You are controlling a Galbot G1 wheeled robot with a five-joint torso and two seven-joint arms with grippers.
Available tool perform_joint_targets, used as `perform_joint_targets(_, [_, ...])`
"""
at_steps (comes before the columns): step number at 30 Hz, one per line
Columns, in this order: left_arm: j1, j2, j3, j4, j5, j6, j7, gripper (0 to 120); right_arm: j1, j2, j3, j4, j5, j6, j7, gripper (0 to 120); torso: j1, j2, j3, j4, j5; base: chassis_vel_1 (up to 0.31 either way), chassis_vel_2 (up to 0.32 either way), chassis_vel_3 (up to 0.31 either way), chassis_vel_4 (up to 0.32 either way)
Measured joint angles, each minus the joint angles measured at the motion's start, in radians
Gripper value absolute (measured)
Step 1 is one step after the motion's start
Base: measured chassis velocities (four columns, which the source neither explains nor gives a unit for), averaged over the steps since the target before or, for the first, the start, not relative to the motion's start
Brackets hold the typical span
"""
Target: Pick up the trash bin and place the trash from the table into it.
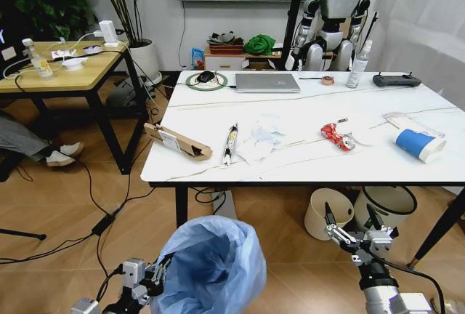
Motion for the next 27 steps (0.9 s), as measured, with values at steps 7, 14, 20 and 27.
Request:
perform_joint_targets(7, [-0.001, 0.002, -0.003, -0.003, -0.012, 0.008, 0.002, 0, 0.002, 0.0, 0.0, -0.001, 0.001, -0.001, 0.001, 100, 0.014, 0.032, 0.018, 0.0, 0.0, 0.0, 0.0, 0.0, 0.0])
perform_joint_targets(14, [0.003, 0.002, -0.004, -0.006, -0.02, 0.008, -0.006, 0, 0.003, -0.001, -0.004, -0.003, -0.001, -0.002, 0.001, 100, 0.029, 0.068, 0.038, 0.0, 0.0, 0.0, 0.0, 0.0, 0.0])
perform_joint_targets(20, [0.003, 0.002, 0.006, -0.007, -0.017, -0.011, -0.024, 0, 0.002, -0.005, -0.003, -0.002, -0.001, -0.002, 0.001, 100, 0.043, 0.098, 0.056, 0.0, 0.0, 0.0, 0.0, 0.0, 0.0])
perform_joint_targets(27, [0.021, 0.007, -0.007, -0.027, 0.003, -0.026, -0.029, 0, -0.002, -0.044, -0.011, 0.031, 0.057, -0.016, 0.034, 100, 0.048, 0.112, 0.064, -0.0002, 0.0001, 0.0, 0.0, 0.0, 0.0])
